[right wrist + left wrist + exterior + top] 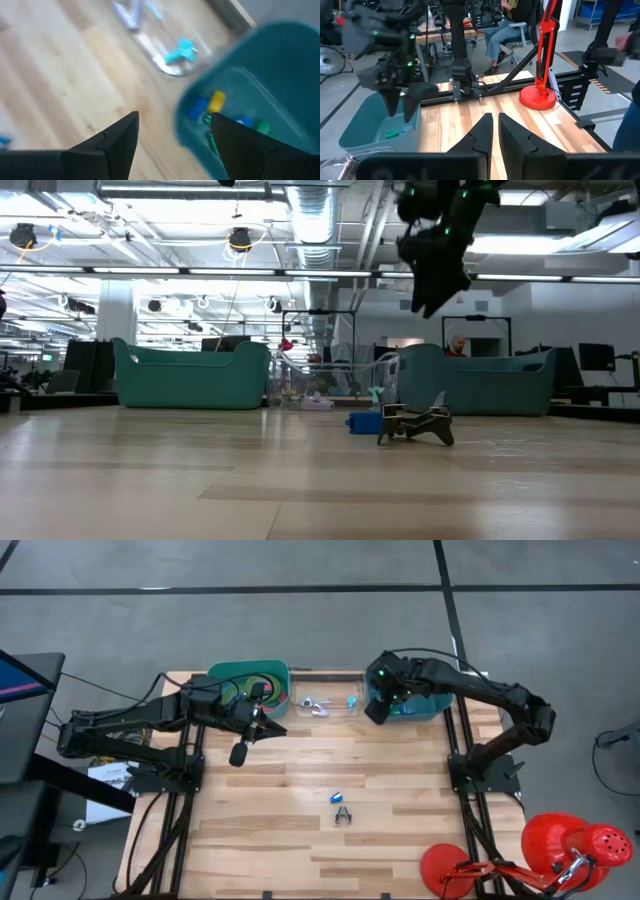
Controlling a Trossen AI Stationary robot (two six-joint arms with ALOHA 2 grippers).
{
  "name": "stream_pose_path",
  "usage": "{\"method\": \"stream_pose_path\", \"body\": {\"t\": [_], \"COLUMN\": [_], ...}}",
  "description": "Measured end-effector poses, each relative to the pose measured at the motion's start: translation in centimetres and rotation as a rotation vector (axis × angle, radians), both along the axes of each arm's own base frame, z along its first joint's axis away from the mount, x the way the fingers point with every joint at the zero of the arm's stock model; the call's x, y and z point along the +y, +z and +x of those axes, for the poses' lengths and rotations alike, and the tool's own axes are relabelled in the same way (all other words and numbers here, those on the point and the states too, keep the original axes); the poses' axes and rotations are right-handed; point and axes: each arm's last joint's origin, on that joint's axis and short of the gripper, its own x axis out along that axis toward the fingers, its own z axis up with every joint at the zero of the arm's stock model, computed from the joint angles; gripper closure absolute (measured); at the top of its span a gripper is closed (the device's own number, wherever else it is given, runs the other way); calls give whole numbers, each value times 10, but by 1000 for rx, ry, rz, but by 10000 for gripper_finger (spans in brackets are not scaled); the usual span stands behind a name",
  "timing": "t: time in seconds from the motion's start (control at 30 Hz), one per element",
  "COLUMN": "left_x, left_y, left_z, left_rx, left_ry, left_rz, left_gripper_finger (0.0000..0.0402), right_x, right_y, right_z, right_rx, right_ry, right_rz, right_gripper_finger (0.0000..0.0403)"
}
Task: Pick and place Stapler, Stapler remover, tape
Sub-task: Put the blue stapler into the dark blue bin
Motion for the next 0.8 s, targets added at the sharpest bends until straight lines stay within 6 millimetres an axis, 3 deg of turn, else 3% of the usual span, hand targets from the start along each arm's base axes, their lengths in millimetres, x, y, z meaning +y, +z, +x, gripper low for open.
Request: {"method": "stream_pose_path", "body": {"t": [0.27, 0.8], "left_x": [0, 0], "left_y": [0, 3], "left_z": [0, 0], "left_rx": [-4, -26], "left_ry": [0, 0], "left_rz": [1, 4], "left_gripper_finger": [380, 380], "right_x": [48, 142], "right_y": [16, 11], "right_z": [10, 35], "right_rx": [-72, -103], "right_ry": [276, 760], "right_rz": [-26, -56], "right_gripper_finger": [164, 164]}}
